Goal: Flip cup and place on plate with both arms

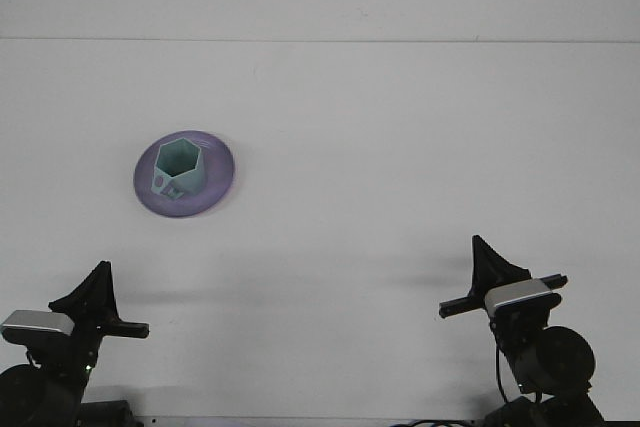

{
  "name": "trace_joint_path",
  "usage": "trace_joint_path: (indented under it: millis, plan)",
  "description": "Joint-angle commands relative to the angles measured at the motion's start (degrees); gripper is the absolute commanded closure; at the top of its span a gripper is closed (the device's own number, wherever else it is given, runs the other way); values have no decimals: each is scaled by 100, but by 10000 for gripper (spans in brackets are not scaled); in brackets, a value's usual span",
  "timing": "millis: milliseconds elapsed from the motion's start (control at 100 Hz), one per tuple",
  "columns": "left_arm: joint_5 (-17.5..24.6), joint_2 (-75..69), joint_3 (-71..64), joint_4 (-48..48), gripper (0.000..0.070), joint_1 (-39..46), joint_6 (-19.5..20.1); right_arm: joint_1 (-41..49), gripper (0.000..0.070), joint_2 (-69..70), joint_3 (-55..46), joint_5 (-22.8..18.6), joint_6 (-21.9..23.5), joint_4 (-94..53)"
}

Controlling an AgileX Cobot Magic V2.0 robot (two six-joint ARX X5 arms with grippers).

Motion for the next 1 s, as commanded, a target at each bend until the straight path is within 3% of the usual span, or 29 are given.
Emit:
trace_joint_path:
  millis: [0,390,480,680,990]
  plan:
    - [-22,-9,39,57,687,0,-50,11,700,-9,48,11,2,96]
    - [-22,0,-52,170,687,4,-48,11,700,-9,48,7,4,94]
    - [-136,-94,-409,627,686,22,114,11,700,-9,48,7,4,90]
    - [-227,-254,-1805,2621,686,-129,140,11,700,-9,48,7,4,94]
    - [-317,-428,-2896,3274,684,-382,326,11,700,-9,48,7,4,92]
